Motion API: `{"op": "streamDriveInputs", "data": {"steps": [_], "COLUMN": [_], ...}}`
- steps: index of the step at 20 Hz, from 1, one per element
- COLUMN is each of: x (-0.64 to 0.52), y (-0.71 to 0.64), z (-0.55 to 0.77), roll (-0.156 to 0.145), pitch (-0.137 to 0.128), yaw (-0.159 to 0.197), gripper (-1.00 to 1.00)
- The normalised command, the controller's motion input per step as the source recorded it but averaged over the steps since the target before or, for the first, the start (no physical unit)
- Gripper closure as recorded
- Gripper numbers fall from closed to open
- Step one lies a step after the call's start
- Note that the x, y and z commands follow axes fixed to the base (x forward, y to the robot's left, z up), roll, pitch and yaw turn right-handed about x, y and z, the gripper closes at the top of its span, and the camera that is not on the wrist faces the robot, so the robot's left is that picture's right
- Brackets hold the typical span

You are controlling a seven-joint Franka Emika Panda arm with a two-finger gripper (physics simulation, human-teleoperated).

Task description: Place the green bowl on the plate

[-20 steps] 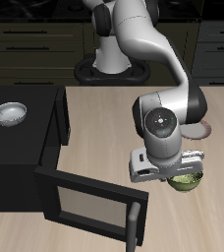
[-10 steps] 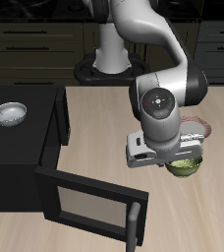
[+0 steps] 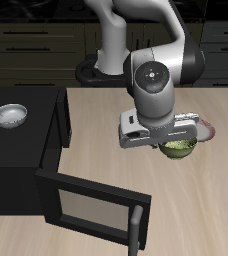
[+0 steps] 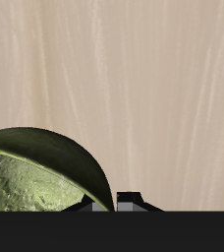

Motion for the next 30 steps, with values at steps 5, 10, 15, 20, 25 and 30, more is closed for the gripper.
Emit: {"op": "streamDriveInputs", "data": {"steps": [5, 10, 15, 20, 25, 30], "x": [-0.29, -0.48, -0.39, -0.52, -0.32, -0.34], "y": [-0.12, 0.01, 0.15, 0.32, 0.32, 0.47], "z": [0.03, 0.11, 0.03, 0.02, -0.04, -0.08], "roll": [-0.030, -0.024, 0.019, 0.011, 0.025, 0.078], "pitch": [-0.027, -0.033, -0.014, -0.015, 0.005, 0.014], "yaw": [0.004, 0.002, 0.013, 0.006, 0.018, 0.012], "gripper": [1.00, 1.00, 1.00, 1.00, 1.00, 1.00]}}
